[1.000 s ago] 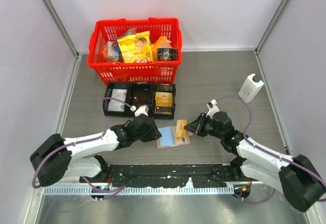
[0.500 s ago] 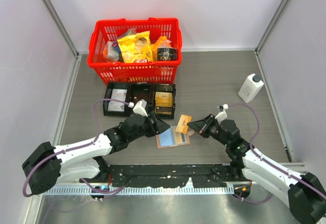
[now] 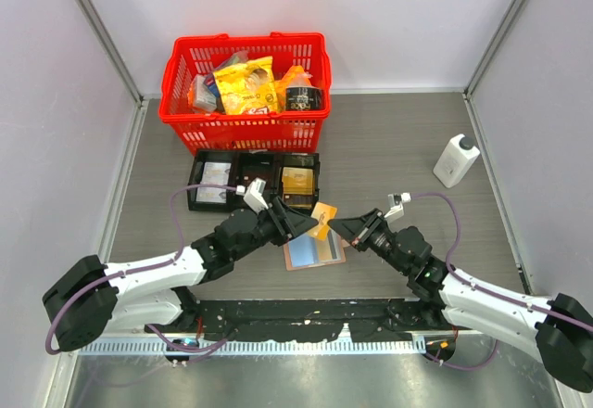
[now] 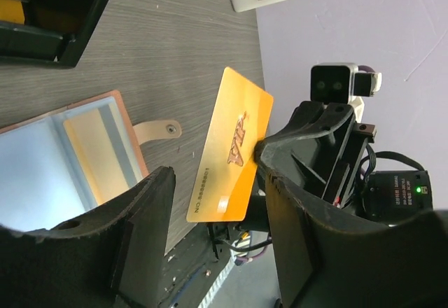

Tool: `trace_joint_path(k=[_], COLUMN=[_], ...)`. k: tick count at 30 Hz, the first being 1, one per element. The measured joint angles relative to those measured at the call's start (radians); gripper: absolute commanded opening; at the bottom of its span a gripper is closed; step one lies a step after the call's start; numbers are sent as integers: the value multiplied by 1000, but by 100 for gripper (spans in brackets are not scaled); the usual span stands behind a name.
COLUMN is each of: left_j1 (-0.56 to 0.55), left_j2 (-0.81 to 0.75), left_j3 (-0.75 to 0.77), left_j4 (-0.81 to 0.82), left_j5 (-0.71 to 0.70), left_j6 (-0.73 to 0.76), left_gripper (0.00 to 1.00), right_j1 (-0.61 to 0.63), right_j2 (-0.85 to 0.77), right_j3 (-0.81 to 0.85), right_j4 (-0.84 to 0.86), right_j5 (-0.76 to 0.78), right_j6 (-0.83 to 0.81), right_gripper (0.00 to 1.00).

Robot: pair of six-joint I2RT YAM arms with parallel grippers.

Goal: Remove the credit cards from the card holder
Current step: Place the credit card in the storage box.

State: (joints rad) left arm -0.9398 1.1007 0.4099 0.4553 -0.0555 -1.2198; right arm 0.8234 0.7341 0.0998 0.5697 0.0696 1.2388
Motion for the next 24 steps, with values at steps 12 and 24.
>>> trace_joint_path(k=[12, 24], left_j1=[-15, -15], left_j2=[-6, -6], left_j3=[-47, -61], left_j4=[29, 107], left_j5=[-20, -44], left_j6=[-47, -56], left_gripper=[43, 14], right_j1=[33, 61], right_j2=[71, 105], right_j3=[-3, -3], right_j4=[106, 146], right_j5=[67, 87], right_j6=[26, 32], right_gripper=[1, 1])
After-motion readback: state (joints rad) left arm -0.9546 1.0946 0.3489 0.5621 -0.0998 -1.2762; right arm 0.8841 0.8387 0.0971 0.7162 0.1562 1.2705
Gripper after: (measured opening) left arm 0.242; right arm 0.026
